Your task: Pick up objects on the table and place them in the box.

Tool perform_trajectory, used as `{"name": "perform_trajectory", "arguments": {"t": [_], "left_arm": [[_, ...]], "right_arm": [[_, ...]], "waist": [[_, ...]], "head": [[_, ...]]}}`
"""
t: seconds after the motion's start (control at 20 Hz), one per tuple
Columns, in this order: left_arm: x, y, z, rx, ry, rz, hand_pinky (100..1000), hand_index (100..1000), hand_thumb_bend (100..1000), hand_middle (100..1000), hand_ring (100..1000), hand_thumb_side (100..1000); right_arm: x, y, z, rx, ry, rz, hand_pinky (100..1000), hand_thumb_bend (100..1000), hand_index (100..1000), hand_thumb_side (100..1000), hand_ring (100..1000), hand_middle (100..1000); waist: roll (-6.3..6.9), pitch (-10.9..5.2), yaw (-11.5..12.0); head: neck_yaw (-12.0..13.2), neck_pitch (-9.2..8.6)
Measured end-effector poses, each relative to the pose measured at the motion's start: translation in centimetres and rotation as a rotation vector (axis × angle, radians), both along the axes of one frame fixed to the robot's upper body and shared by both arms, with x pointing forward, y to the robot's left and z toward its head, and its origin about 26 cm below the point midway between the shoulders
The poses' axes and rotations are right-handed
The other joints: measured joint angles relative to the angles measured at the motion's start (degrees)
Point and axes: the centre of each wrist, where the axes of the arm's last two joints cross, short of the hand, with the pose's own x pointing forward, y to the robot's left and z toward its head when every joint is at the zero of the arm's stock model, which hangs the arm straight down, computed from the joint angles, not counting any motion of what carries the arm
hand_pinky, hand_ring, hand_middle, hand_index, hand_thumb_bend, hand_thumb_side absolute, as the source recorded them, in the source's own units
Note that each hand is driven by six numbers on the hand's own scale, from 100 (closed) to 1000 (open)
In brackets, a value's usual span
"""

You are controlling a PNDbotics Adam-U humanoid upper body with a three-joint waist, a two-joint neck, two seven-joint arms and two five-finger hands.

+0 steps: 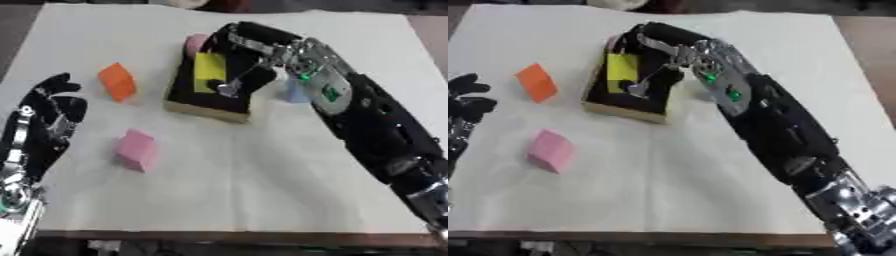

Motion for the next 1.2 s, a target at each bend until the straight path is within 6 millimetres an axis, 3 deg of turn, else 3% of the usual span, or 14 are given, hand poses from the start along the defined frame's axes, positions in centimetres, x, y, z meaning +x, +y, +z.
{"name": "perform_trajectory", "arguments": {"t": [0.35, 0.6, 0.7, 0.95, 1.2], "left_arm": [[0.1, -0.4, 0.1, -0.006, 0.0, -0.012, 716, 854, 627, 688, 654, 688], [0.1, -0.4, 0.1, -0.009, 0.001, -0.013, 715, 854, 626, 688, 653, 689], [0.1, -0.4, 0.1, -0.01, 0.001, -0.013, 715, 854, 627, 687, 653, 688], [0.1, -0.4, 0.1, -0.011, 0.001, -0.013, 714, 853, 627, 686, 652, 688], [0.0, -0.3, -0.1, -0.012, 0.007, -0.007, 713, 853, 626, 685, 651, 689]], "right_arm": [[1.1, 1.2, -2.0, -0.039, -0.028, -0.086, 774, 289, 859, 368, 767, 668], [1.4, 1.4, -2.4, -0.085, -0.07, -0.126, 806, 469, 965, 527, 826, 829], [1.4, 1.4, -2.4, -0.098, -0.086, -0.137, 816, 495, 987, 557, 849, 877], [1.2, 1.2, -0.1, -0.071, -0.144, -0.14, 818, 475, 988, 542, 852, 873], [0.7, -1.0, 3.3, -0.005, -0.18, -0.145, 817, 431, 982, 486, 852, 867]], "waist": [[0.0, 0.0, 1.1], [0.0, -0.1, 1.3], [0.0, -0.2, 1.2], [0.0, -0.41, 0.4], [0.0, -0.65, -0.8]], "head": [[-0.9, 0.0], [-1.0, 0.0], [-1.0, 0.0], [-0.7, 0.0], [0.1, 0.0]]}}
